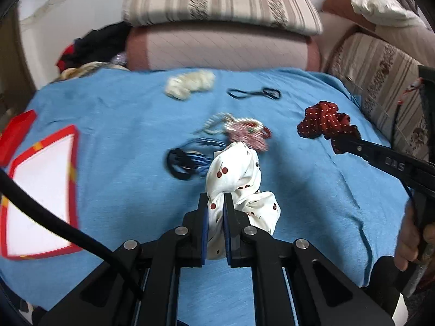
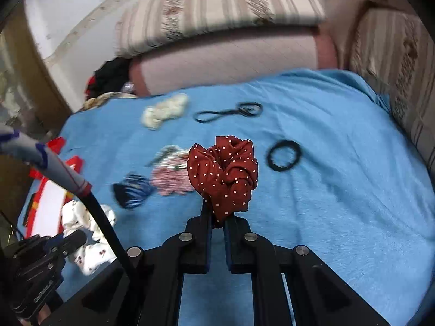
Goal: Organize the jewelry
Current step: 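Carry both scrunchies into the red-bordered white tray and open both tools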
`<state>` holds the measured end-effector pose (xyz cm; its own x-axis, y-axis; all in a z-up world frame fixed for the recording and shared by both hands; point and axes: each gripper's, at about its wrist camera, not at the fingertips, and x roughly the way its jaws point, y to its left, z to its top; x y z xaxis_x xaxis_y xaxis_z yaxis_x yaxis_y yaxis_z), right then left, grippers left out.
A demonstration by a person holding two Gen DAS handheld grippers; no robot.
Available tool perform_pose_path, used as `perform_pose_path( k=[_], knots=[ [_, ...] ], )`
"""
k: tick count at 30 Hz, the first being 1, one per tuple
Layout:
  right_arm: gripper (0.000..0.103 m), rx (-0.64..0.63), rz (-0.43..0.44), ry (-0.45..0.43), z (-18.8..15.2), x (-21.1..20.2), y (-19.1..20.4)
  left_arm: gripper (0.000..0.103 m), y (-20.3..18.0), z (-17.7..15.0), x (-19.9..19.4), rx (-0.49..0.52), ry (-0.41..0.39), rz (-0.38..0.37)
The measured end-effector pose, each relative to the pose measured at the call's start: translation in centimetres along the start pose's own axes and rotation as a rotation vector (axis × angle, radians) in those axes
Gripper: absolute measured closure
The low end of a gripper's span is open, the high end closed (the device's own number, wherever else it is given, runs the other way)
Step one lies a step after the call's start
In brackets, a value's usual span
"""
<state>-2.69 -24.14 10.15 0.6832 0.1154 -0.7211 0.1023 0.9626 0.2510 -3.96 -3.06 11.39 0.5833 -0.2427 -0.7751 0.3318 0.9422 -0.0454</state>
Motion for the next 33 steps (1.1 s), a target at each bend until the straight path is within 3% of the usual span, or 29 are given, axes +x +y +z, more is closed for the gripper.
perform_pose_path(
  k=[9,15,21,26,33],
  knots=[
    [0.095,-0.156,0.143,0.02,-0.2,-0.5,10.8,0.094,8.3,-1.2,-4.2,-0.134,-0.061,0.098],
    [0.095,-0.259,0.252,0.078,-1.4,1.4,18.7,0.094,17.4,-3.1,-6.3,-0.259,-0.076,0.217],
    [0.095,-0.36,0.326,0.132,-2.9,4.2,25.7,0.094,26.1,-5.6,-6.6,-0.37,-0.035,0.339],
    [0.095,-0.393,0.392,0.21,-4.1,7.3,30.1,0.093,31.3,-7.1,-6.0,-0.436,0.005,0.394],
    [0.094,-0.459,0.409,0.283,-6.3,10.0,34.7,0.089,34.9,-7.7,-4.5,-0.502,0.046,0.42]
  ],
)
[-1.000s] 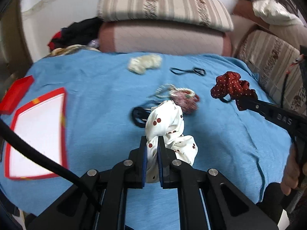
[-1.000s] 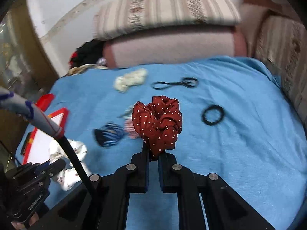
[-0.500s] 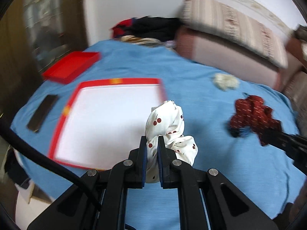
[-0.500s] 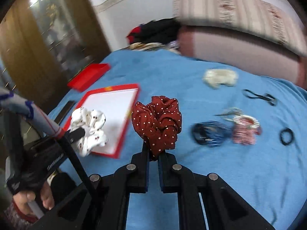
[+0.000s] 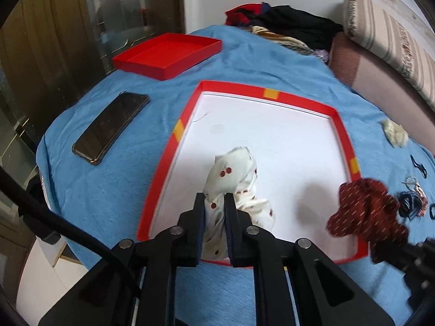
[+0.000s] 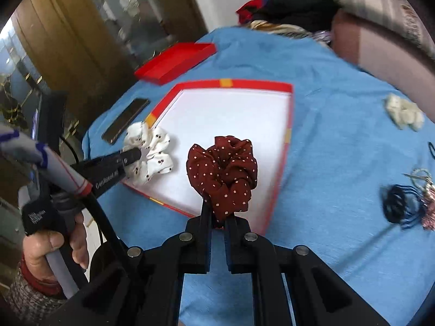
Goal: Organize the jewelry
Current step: 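Carry both scrunchies into the red-bordered white tray and open both tools, then move both tools back to the remaining accessories on the cloth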
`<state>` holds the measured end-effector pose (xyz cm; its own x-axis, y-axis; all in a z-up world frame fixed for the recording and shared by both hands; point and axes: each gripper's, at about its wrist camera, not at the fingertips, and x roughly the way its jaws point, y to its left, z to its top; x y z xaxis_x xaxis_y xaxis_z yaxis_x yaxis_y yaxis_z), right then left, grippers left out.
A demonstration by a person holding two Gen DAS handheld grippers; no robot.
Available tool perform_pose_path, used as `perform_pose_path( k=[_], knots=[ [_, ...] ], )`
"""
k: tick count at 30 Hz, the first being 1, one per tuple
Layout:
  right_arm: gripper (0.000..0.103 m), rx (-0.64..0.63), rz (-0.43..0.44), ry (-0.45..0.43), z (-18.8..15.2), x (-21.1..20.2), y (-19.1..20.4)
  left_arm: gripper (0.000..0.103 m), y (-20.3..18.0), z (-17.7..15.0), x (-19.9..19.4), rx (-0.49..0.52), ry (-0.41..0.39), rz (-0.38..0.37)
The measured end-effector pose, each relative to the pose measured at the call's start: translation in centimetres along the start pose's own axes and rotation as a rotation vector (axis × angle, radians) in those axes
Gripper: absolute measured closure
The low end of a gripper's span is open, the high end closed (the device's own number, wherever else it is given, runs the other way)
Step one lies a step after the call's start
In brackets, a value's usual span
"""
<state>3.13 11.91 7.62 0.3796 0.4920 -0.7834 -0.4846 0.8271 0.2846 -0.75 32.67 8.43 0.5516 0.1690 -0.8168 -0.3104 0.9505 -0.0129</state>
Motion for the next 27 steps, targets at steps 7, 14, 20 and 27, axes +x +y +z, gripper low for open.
perform_pose_path(
  k=[7,14,20,27],
  knots=[
    [0.083,-0.01,-0.01,0.02,0.4,2.0,0.8,0.067,1.4,0.0,0.1,-0.04,-0.009,0.009],
    [0.061,0.004,-0.019,-0.03,-0.1,-0.3,0.0,0.053,1.5,0.3,-1.4,-0.095,-0.029,-0.002],
    [0.058,0.08,-0.033,-0.089,-2.5,-4.4,-3.3,0.05,-1.1,0.3,-4.2,-0.057,-0.078,-0.032],
    [0.057,0.248,-0.124,-0.156,-7.4,-10.1,-11.3,0.048,-7.9,-0.4,-6.5,0.067,-0.082,-0.14]
  ],
)
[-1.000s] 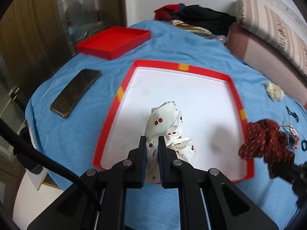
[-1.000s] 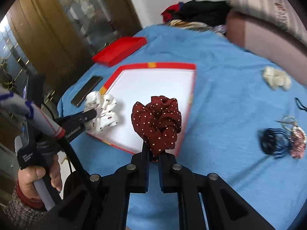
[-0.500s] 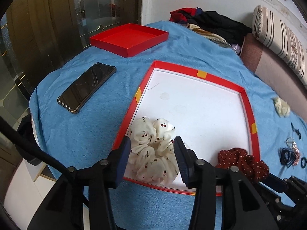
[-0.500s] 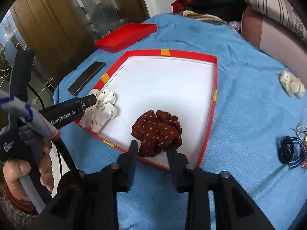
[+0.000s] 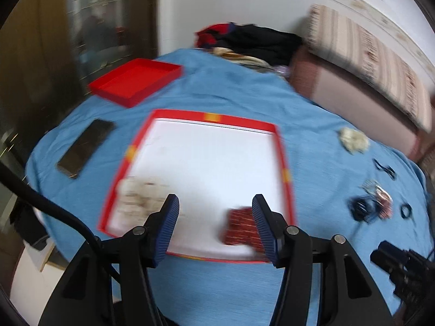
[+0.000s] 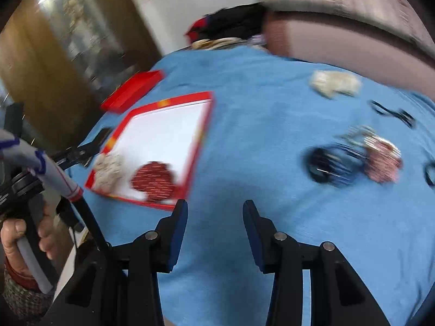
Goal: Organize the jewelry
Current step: 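Move both tools back to the remaining accessories on the cloth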
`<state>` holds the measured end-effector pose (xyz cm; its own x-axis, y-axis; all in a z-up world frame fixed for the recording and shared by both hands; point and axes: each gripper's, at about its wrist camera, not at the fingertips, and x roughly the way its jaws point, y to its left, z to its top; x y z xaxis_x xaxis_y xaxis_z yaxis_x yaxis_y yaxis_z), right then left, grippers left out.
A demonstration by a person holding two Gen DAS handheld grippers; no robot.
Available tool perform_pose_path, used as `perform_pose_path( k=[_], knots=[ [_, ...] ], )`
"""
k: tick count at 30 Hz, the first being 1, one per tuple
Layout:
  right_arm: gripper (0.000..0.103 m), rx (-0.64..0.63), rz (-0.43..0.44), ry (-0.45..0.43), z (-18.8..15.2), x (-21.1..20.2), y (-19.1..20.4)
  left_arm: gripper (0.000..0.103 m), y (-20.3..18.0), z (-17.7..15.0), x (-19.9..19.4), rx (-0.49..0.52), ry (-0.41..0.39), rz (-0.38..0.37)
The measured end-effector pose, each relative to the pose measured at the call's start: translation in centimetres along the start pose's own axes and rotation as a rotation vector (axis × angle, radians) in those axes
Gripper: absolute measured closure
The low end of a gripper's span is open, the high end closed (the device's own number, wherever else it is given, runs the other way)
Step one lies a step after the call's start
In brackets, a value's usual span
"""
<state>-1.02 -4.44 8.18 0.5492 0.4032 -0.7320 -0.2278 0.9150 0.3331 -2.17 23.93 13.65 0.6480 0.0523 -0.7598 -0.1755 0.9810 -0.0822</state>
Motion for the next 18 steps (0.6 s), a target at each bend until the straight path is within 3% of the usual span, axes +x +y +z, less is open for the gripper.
perform_pose_path(
  k=[9,14,18],
  knots=[
    [0.057,0.226,-0.164,-0.047,-3.8,-5.1,-12.8,0.048,-11.8,-2.1,2.0,0.186,0.09,-0.189],
    [0.057,0.264,-0.172,-0.066,-4.0,-5.5,-15.7,0.048,-17.9,-3.0,5.6,0.276,0.155,-0.267],
    [0.057,0.28,-0.16,-0.076,-3.5,-4.9,-16.7,0.048,-21.3,-3.3,9.0,0.33,0.193,-0.279]
  ],
)
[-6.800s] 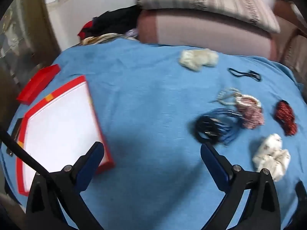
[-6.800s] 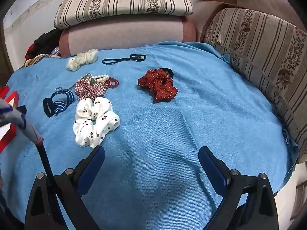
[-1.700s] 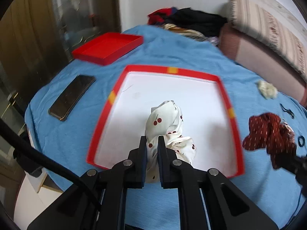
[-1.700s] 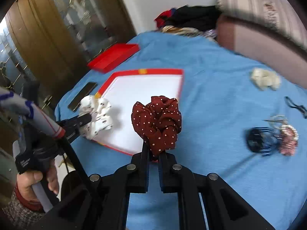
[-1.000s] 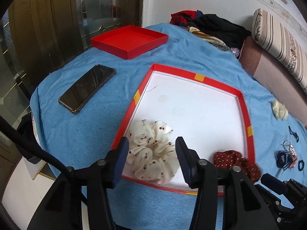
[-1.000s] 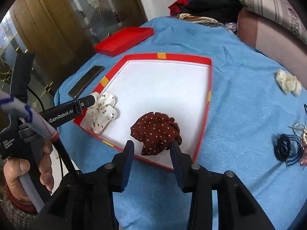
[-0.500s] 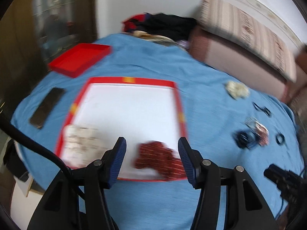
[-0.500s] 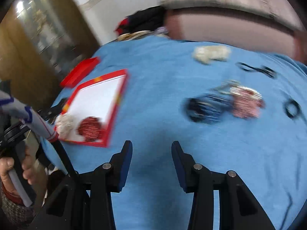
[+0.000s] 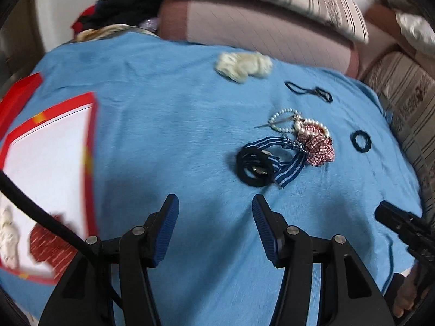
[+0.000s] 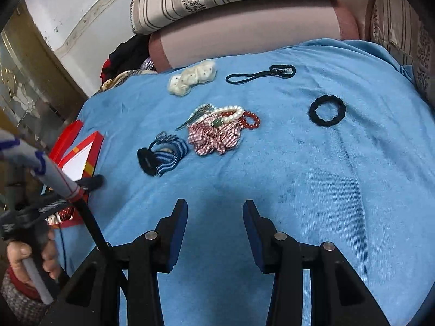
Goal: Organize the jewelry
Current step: 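Move both tools back to the remaining accessories on the cloth, then grasp a black hair tie with the left tool while the right tool grasps the blue striped watch strap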
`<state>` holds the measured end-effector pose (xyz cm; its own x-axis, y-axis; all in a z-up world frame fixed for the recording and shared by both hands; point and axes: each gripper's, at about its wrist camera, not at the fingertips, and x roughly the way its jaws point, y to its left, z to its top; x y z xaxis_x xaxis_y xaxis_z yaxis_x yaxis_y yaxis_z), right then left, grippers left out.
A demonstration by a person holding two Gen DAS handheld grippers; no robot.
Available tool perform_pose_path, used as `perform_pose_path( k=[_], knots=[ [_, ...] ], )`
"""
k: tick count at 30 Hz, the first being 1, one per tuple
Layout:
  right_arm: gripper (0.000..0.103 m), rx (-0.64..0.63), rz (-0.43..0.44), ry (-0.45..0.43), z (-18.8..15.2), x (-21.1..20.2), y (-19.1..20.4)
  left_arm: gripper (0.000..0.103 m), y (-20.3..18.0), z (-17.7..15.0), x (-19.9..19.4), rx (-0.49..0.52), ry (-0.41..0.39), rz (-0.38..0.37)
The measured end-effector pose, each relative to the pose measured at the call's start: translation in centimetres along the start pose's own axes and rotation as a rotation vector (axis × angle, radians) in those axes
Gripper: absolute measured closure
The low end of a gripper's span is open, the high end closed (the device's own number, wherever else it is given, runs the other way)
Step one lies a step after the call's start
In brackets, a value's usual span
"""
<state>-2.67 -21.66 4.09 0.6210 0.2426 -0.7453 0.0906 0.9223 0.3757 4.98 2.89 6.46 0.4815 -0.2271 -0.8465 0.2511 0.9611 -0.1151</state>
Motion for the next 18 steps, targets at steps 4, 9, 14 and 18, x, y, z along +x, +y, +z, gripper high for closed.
perform_pose_path(
  k=[4,9,14,18],
  knots=[
    [0.057,0.009,0.045,-0.001,1.4,0.8,-0.1,0.048,-0.6,1.4,2.9,0.005,0.026,-0.031],
    [0.057,-0.02,0.091,0.014,2.9,2.9,1.2,0.048,-0.6,2.8,5.1,0.006,0.033,-0.098],
    [0.056,-0.024,0.073,0.018,3.6,4.8,1.3,0.099,-0.9,3.3,6.9,0.011,0.084,-0.189],
    [0.056,-0.013,0.056,0.026,3.9,5.6,0.4,0.098,0.7,3.4,5.7,-0.042,0.055,-0.157]
  ],
)
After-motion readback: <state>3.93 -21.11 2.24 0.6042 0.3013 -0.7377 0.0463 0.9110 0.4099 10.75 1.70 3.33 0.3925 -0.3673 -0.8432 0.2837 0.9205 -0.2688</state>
